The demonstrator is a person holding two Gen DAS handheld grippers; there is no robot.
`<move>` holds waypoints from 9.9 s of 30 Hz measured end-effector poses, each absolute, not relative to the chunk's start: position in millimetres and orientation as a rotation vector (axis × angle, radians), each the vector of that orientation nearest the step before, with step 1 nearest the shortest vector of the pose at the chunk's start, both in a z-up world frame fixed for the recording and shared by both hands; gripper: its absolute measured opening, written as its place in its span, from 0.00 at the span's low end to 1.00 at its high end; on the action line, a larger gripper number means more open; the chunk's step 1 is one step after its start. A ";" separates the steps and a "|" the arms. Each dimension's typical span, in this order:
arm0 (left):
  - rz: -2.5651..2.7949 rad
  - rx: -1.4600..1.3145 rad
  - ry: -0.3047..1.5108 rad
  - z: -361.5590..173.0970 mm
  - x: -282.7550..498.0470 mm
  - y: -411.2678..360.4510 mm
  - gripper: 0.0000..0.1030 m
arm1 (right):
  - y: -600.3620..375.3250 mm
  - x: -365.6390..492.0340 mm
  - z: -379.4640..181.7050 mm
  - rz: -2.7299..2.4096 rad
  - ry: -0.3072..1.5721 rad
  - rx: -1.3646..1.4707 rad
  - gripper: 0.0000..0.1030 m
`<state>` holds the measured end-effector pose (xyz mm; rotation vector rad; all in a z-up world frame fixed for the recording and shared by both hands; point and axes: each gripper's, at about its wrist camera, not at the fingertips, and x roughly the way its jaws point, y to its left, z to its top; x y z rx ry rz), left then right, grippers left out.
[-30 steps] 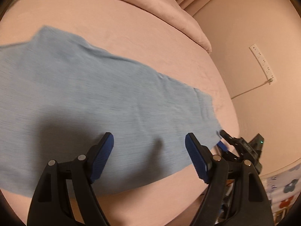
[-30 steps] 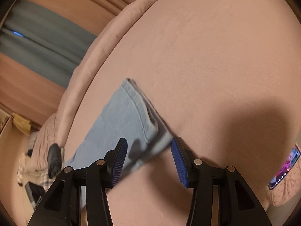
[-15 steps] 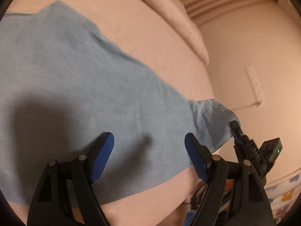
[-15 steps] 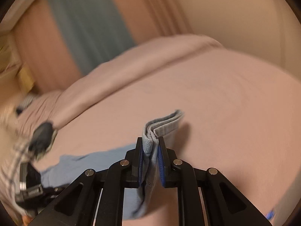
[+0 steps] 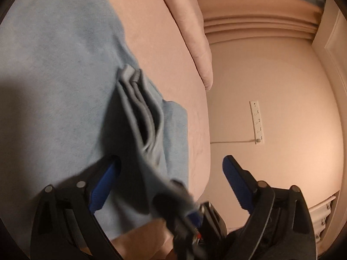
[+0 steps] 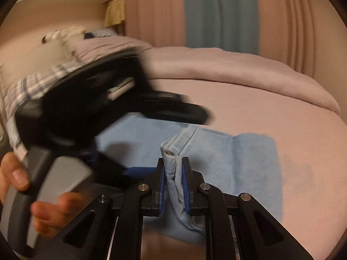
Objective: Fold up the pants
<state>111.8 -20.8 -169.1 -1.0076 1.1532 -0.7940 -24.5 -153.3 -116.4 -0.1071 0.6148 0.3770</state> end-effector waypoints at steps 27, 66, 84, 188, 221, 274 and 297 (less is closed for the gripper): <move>-0.385 -0.695 1.020 -160.6 133.5 58.9 0.37 | -113.8 -15.4 -134.7 0.646 0.766 -0.111 0.37; -0.562 -0.376 1.093 -168.0 99.8 -9.4 0.32 | -246.4 -18.2 -155.5 0.371 0.926 0.059 0.00; -0.507 -0.338 1.104 -161.3 100.3 -17.7 0.32 | -259.1 -0.1 -144.2 0.308 0.910 0.217 0.11; 0.008 -0.741 0.773 -131.4 65.0 205.1 0.22 | -35.8 71.6 -173.1 0.608 1.118 -0.039 0.07; -0.339 -0.168 0.827 -94.5 74.6 6.1 0.39 | -250.0 19.4 -194.8 0.680 0.908 1.209 0.78; -0.270 -0.321 0.958 -130.4 52.3 66.8 0.99 | -300.8 7.0 -153.9 0.287 1.007 0.625 0.56; -0.431 -0.104 0.996 -154.7 87.4 -21.4 0.88 | -215.6 91.7 -146.7 0.334 0.982 0.071 0.08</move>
